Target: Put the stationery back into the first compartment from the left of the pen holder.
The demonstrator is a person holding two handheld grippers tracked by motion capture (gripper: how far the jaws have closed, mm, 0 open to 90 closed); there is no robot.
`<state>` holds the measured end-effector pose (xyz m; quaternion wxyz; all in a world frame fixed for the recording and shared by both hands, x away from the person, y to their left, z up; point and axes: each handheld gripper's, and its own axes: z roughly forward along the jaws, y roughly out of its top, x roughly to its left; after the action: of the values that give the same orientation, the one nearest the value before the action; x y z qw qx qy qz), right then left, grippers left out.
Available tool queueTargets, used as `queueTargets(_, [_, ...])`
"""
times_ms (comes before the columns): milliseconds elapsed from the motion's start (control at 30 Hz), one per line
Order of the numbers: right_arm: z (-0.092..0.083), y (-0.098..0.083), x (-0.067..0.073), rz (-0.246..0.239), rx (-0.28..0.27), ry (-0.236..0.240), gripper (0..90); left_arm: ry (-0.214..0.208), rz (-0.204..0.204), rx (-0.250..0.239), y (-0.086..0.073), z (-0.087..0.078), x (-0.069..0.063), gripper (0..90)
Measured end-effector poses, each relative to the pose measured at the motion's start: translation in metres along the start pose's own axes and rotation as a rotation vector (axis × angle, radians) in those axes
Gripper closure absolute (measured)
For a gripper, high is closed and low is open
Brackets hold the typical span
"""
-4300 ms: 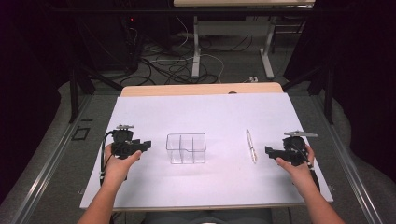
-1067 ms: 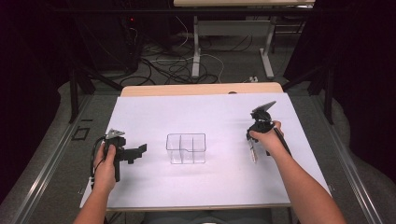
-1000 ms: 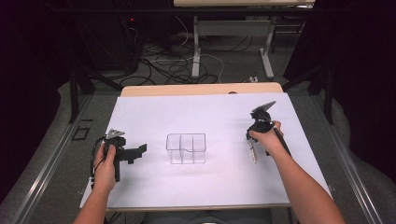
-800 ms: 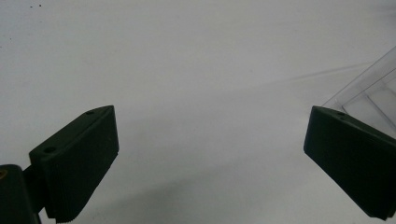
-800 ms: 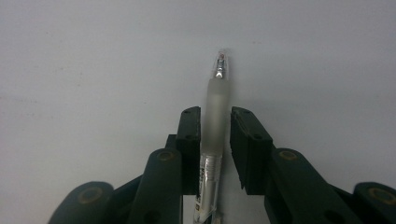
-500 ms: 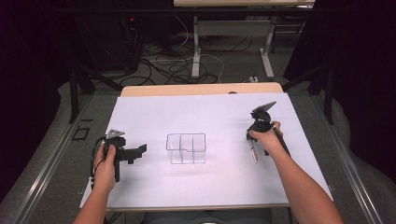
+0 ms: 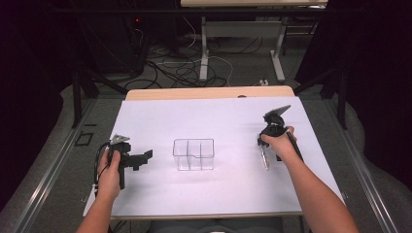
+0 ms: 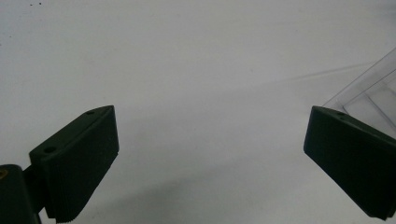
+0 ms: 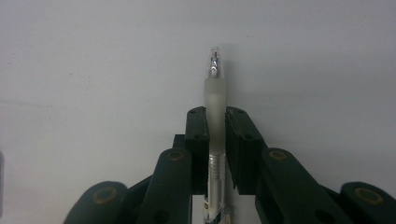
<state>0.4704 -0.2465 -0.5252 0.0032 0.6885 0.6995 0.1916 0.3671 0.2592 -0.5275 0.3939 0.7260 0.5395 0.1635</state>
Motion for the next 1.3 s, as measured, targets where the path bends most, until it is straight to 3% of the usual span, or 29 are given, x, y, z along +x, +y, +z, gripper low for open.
queueTargets(33, [-0.002, 0.0, 0.001, 0.008, 0.019, -0.007, 79.7, 0.001, 0.0, 0.0, 0.0, 0.0, 0.0, 3.2])
queueTargets(67, [-0.002, 0.0, 0.001, 0.014, -0.017, 0.016, 79.7, 0.001, -0.001, 0.0, 0.0, 0.0, 0.0, 3.2])
queueTargets(133, [-0.004, 0.0, 0.002, 0.013, -0.008, 0.015, 79.7, -0.001, 0.0, 0.006, 0.0, 0.0, 0.0, 3.2])
queueTargets(167, [-0.005, -0.001, 0.001, -0.006, -0.032, 0.016, 79.7, -0.001, 0.004, 0.009, 0.0, 0.0, 0.001, 3.2])
queueTargets(200, [-0.006, 0.0, 0.003, 0.013, -0.038, 0.032, 79.8, 0.0, 0.003, 0.004, 0.0, 0.0, 0.0, 3.2])
queueTargets(333, [-0.008, -0.001, 0.003, -0.003, -0.049, 0.029, 79.8, 0.0, 0.001, 0.001, 0.0, 0.0, 0.0, 3.2])
queueTargets(467, [-0.014, -0.002, 0.003, -0.017, -0.084, 0.063, 80.1, 0.0, 0.002, 0.008, 0.0, 0.0, 0.001, 3.2])
queueTargets(667, [-0.018, -0.001, 0.002, 0.008, -0.116, 0.119, 80.2, -0.002, 0.004, 0.01, 0.0, 0.0, 0.001, 3.2])
queueTargets(1033, [-0.032, -0.005, 0.01, -0.053, -0.222, 0.125, 80.2, 0.003, 0.001, 0.006, 0.0, 0.0, 0.0, 3.4])
queueTargets(1300, [-0.046, -0.007, 0.029, -0.109, -0.316, 0.15, 80.2, 0.003, 0.005, 0.011, 0.0, 0.0, 0.001, 3.4])
